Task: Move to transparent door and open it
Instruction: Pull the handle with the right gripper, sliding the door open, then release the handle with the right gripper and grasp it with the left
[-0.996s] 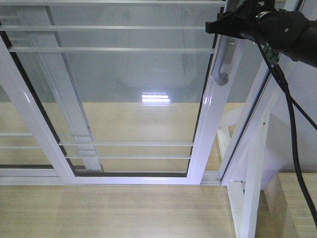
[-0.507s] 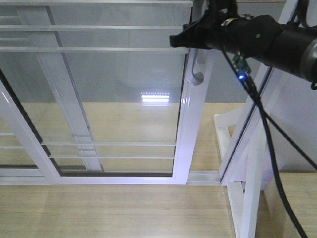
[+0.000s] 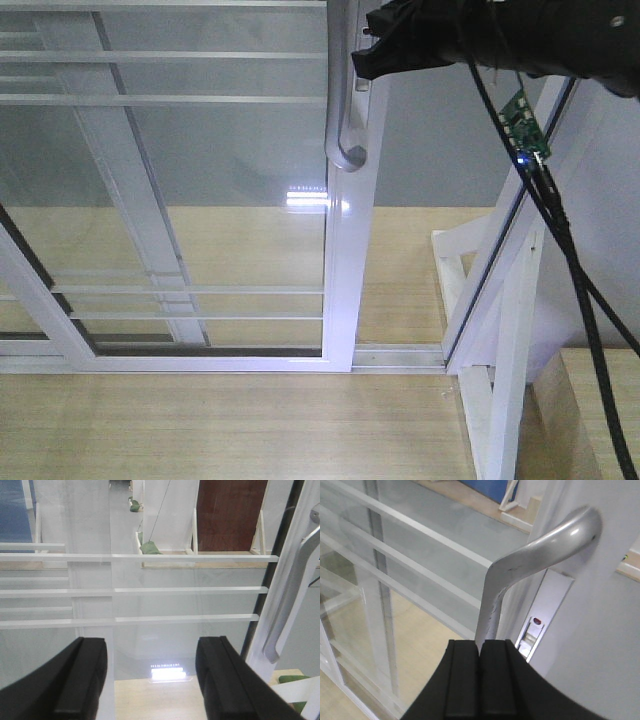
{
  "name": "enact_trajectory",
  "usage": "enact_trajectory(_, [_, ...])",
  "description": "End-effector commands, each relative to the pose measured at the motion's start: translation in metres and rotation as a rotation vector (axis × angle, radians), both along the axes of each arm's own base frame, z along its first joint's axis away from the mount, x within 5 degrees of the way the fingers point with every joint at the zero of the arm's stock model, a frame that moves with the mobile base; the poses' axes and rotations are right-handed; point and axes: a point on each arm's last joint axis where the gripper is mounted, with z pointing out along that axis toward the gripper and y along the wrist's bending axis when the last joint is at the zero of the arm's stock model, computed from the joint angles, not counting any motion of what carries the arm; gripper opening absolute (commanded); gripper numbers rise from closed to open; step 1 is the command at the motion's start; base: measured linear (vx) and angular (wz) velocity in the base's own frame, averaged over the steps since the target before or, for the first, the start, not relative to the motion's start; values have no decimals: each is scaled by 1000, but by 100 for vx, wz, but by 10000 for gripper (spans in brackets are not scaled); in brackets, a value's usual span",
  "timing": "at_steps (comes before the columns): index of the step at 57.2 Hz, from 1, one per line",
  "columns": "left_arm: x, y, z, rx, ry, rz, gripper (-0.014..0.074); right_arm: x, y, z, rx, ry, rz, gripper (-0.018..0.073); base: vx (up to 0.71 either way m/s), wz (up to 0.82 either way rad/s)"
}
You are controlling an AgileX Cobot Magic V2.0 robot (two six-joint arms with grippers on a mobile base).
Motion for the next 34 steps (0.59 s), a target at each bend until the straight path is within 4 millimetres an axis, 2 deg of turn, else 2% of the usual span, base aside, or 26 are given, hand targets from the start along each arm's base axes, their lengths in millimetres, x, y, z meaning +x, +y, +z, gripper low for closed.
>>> enact_trajectory(1, [2, 0, 16, -26, -83, 2, 514, -28, -16, 35, 46, -133, -32, -6, 0, 0])
enact_trajectory(10, [10, -13, 12, -1, -71, -67, 514, -70, -42, 11, 63, -189, -122, -4, 0, 0])
enact_trajectory(20, [28, -41, 9, -21, -129, -187, 514, -126, -69, -24, 70, -203, -170, -4, 0, 0])
enact_trajectory(27, [45, -67, 6, -34, -169, -266, 514, -156, -81, -37, 78, -219, -170, -4, 0, 0])
enact_trajectory(34, [67, -95, -2, -41, -188, -325, 513, -175, -89, -39, 97, -257, -171, -4, 0, 0])
